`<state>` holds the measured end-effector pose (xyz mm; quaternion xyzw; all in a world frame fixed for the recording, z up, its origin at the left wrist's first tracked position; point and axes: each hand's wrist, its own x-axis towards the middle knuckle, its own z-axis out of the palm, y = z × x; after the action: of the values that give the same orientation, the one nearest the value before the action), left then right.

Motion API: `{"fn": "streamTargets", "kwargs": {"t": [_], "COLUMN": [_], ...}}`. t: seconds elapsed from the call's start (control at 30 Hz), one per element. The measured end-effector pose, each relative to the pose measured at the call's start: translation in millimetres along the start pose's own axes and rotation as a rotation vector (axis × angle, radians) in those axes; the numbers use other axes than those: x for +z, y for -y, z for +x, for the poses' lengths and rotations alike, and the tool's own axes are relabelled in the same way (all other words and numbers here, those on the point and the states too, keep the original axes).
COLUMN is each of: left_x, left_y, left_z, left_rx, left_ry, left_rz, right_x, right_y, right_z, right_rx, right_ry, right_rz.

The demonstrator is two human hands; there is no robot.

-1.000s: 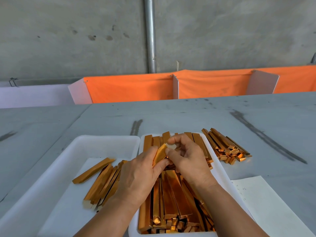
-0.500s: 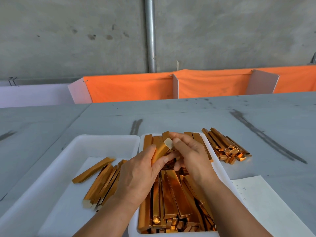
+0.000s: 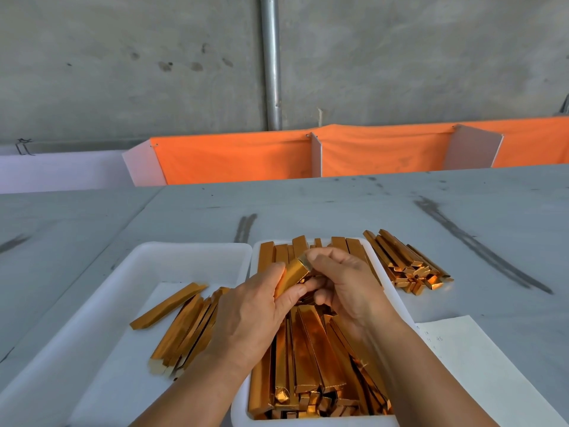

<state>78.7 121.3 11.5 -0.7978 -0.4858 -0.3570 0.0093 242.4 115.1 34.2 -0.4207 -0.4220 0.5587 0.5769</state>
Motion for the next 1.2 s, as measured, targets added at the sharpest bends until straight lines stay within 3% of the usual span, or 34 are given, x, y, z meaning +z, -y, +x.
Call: {"fn": "streamTargets", "kwargs": {"t": [0.37, 0.77, 1.2], "left_x": [-1.4, 0.2, -0.8], "left_y": [-2.6, -0.2, -1.0], "left_z": [0.2, 0.5, 0.6], "left_rx": [0.014, 0.026, 0.013], "left_ry": [-0.005, 0.055, 0.051], "left_rz": [0.008, 0.002, -0.024], "right_x": [-0.1, -0.3, 2.0], "right_y": [1.1, 6.9, 7.9], "right_z": [-0.2, -1.8, -6.1], "right_rx": [-0.049, 0.022, -0.054], "right_ry": [-0.045, -0.073, -0.079], "right_rz": [-0.108, -0.012, -0.152]}}
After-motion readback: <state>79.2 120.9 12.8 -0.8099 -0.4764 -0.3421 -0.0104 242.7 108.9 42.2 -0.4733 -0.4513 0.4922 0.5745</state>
